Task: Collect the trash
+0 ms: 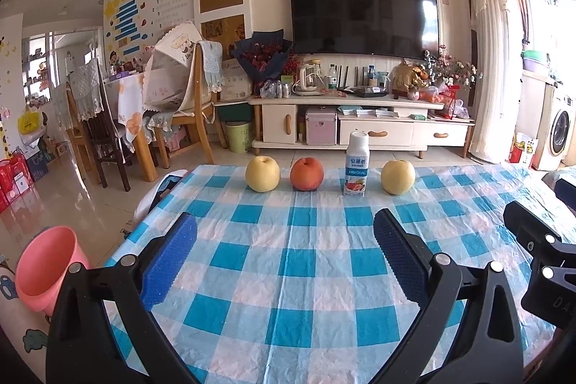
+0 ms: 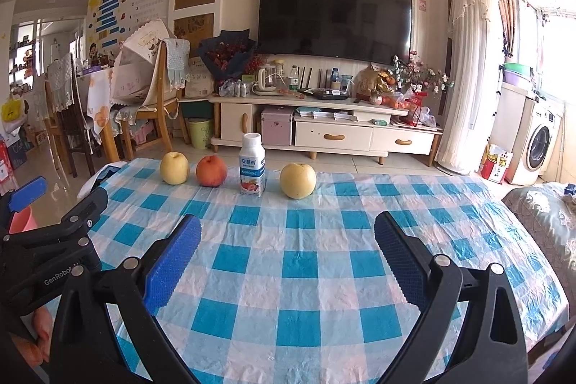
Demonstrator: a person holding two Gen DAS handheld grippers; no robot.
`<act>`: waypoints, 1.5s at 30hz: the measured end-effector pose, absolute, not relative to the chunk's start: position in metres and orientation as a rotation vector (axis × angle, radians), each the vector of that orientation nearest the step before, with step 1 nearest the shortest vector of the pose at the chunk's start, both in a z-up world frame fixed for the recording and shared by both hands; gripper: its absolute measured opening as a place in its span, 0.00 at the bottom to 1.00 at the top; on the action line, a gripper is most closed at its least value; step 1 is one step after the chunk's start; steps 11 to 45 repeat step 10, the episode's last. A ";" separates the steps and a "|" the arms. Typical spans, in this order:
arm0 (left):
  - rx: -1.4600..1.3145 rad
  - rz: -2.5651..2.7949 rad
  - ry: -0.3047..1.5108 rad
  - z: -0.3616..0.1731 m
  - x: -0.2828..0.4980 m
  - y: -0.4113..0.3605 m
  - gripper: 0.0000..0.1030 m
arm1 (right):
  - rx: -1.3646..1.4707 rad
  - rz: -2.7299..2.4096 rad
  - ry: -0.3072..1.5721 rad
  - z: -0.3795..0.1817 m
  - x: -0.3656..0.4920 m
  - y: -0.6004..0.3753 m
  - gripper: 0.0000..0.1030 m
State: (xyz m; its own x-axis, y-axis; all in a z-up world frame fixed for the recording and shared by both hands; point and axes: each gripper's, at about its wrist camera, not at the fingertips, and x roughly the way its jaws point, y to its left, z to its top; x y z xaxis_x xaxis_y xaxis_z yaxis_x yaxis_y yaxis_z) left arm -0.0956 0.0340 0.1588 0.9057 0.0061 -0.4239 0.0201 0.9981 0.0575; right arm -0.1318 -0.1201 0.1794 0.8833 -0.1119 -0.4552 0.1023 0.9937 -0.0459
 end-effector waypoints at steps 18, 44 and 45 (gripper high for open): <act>0.080 -0.005 0.584 0.100 -0.052 0.024 0.96 | -0.010 -0.112 0.670 0.126 -0.082 -0.119 0.93; 0.080 -0.005 0.584 0.100 -0.052 0.024 0.96 | -0.010 -0.112 0.670 0.126 -0.082 -0.119 0.93; 0.080 -0.005 0.584 0.100 -0.052 0.024 0.96 | -0.010 -0.112 0.670 0.126 -0.082 -0.119 0.93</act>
